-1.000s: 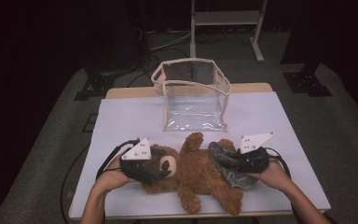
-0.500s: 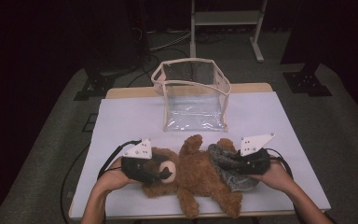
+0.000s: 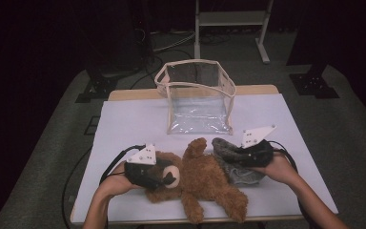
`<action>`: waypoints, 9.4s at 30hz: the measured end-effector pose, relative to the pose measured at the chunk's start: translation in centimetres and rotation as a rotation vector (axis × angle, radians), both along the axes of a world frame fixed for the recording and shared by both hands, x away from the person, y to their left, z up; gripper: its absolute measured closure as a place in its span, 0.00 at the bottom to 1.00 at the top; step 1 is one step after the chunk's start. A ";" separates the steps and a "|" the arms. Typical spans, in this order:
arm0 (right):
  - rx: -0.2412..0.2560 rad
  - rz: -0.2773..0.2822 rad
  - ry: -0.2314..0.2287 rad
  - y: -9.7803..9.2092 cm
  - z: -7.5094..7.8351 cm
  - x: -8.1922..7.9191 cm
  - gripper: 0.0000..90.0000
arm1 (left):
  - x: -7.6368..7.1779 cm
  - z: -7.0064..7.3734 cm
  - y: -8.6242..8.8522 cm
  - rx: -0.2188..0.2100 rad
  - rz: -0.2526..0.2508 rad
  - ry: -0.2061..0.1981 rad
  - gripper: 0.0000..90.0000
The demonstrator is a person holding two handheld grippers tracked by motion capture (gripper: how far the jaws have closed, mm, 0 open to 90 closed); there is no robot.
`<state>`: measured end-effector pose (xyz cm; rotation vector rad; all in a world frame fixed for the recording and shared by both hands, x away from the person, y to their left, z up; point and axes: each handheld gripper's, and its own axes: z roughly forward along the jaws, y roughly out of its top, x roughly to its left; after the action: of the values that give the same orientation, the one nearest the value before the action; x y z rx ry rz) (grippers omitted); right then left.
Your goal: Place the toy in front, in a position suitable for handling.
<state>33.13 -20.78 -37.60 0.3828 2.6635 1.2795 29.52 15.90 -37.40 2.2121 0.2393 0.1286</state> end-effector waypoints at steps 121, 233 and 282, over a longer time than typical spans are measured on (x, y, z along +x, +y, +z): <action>0.151 0.022 0.025 0.2 -1.1 -4.2 0.89 | 0.3 -0.1 -0.6 -0.007 0.023 -0.030 0.48; -0.018 0.039 -0.062 0.0 1.2 -5.3 0.88 | 1.3 -1.5 -3.2 0.016 0.001 -0.047 0.47; -0.042 0.091 -0.032 2.6 1.9 -2.2 0.89 | 0.7 -0.3 -4.8 0.012 -0.149 0.008 0.47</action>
<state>30.89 -18.14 -35.65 0.2365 2.7044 1.2407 30.22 11.08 -37.73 2.2340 0.0774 0.0394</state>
